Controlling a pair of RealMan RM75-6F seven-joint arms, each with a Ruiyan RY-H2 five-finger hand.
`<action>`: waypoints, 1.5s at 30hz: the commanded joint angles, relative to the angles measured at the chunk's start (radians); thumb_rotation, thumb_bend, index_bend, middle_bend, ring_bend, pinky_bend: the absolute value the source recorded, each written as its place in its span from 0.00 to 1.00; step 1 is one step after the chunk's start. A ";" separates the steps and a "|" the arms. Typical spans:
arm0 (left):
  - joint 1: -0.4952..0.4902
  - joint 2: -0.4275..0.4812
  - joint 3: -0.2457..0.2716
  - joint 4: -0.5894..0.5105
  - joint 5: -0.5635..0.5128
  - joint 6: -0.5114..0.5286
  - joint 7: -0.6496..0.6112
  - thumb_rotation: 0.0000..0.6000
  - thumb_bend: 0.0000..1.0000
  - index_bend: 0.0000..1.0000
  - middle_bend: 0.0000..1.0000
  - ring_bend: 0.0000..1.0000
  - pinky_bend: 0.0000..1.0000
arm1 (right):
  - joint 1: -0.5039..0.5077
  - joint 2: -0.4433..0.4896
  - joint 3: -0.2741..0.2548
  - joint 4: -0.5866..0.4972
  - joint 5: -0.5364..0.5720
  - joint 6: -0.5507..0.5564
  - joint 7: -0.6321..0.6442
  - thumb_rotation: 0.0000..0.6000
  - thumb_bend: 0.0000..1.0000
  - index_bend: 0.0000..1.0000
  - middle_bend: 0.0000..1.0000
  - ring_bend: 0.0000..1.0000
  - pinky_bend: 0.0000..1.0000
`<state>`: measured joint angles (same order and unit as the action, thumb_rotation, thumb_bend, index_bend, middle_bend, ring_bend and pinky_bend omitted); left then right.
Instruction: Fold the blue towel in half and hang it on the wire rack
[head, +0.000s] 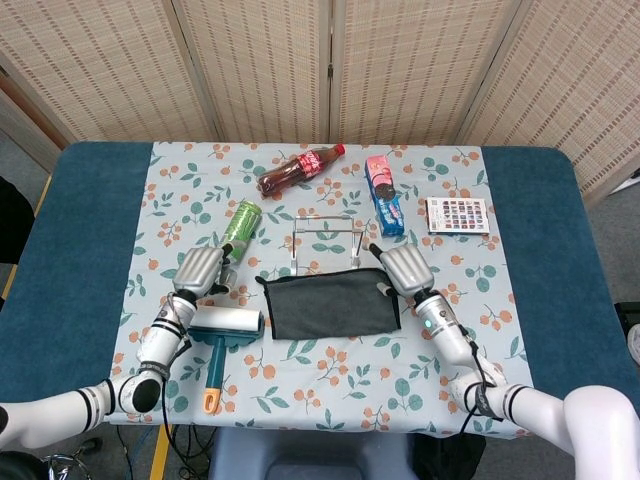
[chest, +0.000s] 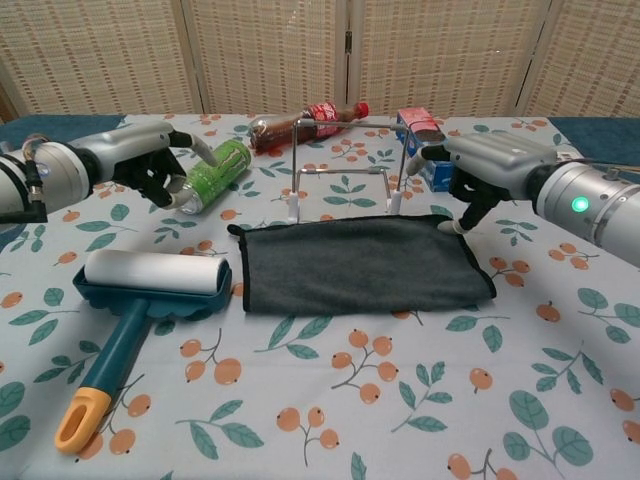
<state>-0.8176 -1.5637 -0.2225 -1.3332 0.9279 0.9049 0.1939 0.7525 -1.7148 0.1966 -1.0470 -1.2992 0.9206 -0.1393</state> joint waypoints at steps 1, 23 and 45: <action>0.021 0.030 0.001 -0.041 0.011 0.017 -0.008 1.00 0.45 0.21 0.74 0.75 0.99 | -0.001 0.008 -0.001 -0.004 -0.016 0.017 0.015 1.00 0.21 0.21 0.92 0.94 1.00; 0.187 0.197 0.064 -0.235 0.262 0.289 -0.010 1.00 0.46 0.27 0.60 0.53 0.87 | -0.085 0.218 -0.290 0.005 -0.442 0.250 0.274 1.00 0.21 0.41 0.87 0.90 1.00; 0.260 0.213 0.057 -0.283 0.275 0.320 -0.026 1.00 0.45 0.26 0.56 0.50 0.84 | -0.036 0.053 -0.295 0.287 -0.450 0.179 0.348 1.00 0.21 0.41 0.87 0.90 1.00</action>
<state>-0.5575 -1.3501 -0.1650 -1.6158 1.2031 1.2249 0.1682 0.7149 -1.6596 -0.0986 -0.7620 -1.7493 1.1009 0.2083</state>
